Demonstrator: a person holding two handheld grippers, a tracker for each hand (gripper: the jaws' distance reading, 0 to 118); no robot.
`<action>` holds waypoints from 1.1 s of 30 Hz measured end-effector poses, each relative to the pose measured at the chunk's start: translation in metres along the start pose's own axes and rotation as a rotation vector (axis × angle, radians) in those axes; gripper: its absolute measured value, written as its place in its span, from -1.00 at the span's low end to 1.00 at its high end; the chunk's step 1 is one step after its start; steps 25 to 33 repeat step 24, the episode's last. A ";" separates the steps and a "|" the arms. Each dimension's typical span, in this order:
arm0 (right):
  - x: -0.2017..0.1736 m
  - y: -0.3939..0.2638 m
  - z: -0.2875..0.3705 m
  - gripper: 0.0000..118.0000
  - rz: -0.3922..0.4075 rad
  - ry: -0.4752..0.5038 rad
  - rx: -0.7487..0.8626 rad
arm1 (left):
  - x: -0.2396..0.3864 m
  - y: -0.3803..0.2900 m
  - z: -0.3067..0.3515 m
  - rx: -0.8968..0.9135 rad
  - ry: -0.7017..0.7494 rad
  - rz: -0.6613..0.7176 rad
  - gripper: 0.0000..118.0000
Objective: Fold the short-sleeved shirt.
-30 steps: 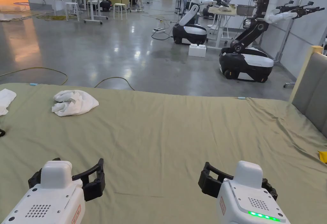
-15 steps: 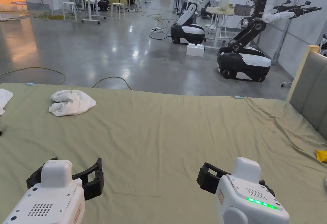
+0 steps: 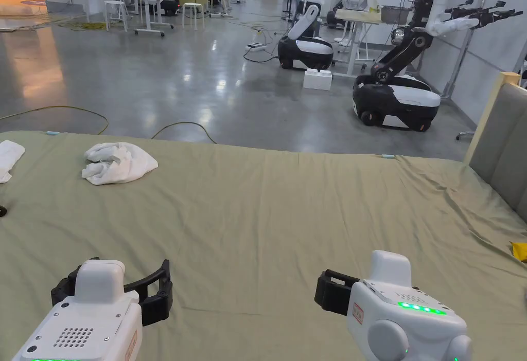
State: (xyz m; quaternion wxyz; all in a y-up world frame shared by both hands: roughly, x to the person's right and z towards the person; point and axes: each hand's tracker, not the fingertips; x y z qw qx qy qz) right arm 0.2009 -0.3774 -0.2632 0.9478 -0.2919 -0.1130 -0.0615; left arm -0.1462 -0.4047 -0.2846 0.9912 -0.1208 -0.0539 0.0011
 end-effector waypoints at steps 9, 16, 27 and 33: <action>-0.010 -0.002 -0.001 0.99 -0.012 -0.157 0.006 | 0.000 -0.003 0.000 -0.016 -0.026 0.000 0.69; -0.008 -0.007 -0.001 0.91 0.005 -0.186 0.030 | -0.002 -0.003 0.001 -0.021 -0.032 0.002 0.69; -0.010 -0.008 0.010 0.79 0.023 -0.174 0.115 | -0.003 -0.005 0.000 -0.031 -0.037 0.010 0.69; -0.010 -0.008 0.010 0.79 0.023 -0.174 0.115 | -0.003 -0.005 0.000 -0.031 -0.037 0.010 0.69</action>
